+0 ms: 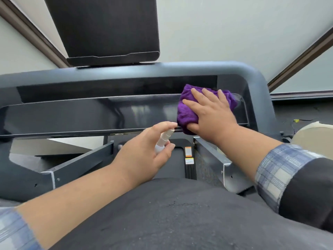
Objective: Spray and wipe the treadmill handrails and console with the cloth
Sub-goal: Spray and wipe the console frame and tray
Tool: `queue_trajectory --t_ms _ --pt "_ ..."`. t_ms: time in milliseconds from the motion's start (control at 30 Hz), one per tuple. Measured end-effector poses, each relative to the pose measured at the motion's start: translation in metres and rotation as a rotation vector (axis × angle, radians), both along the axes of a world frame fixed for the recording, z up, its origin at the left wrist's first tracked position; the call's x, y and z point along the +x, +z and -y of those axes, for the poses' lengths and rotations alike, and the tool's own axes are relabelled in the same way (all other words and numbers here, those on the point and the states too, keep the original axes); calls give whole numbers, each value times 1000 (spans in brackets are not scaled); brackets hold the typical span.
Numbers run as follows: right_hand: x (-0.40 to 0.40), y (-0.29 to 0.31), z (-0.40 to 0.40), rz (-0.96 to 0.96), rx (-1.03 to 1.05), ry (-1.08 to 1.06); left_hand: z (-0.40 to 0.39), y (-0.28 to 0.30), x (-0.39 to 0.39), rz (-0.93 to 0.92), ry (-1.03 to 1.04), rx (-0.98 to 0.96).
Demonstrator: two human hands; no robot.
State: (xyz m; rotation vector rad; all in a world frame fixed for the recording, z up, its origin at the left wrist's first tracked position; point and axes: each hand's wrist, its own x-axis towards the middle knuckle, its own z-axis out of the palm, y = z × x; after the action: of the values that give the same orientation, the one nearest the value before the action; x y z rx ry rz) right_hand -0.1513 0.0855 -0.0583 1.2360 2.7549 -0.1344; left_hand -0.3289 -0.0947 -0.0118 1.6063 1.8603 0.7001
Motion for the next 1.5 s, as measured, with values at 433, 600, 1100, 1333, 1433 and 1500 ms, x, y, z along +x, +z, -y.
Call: queue_trajectory --t_ms 433,600,1100,1333,1433,1500 --pt "-62 -7 14 16 -39 174 -32 4 25 -27 -76 12" --pt "-28 -5 4 -65 -35 201 -35 5 28 4 -99 9" --pt "22 2 -12 -339 -63 -76 -31 1 25 9 -99 4" --pt "21 3 -12 -257 -65 112 -29 0 35 14 -135 1" --pt "48 1 -16 -248 -69 -91 -25 2 33 26 -135 13" --pt "52 -1 -13 -253 -78 -182 -21 0 32 28 -128 21"
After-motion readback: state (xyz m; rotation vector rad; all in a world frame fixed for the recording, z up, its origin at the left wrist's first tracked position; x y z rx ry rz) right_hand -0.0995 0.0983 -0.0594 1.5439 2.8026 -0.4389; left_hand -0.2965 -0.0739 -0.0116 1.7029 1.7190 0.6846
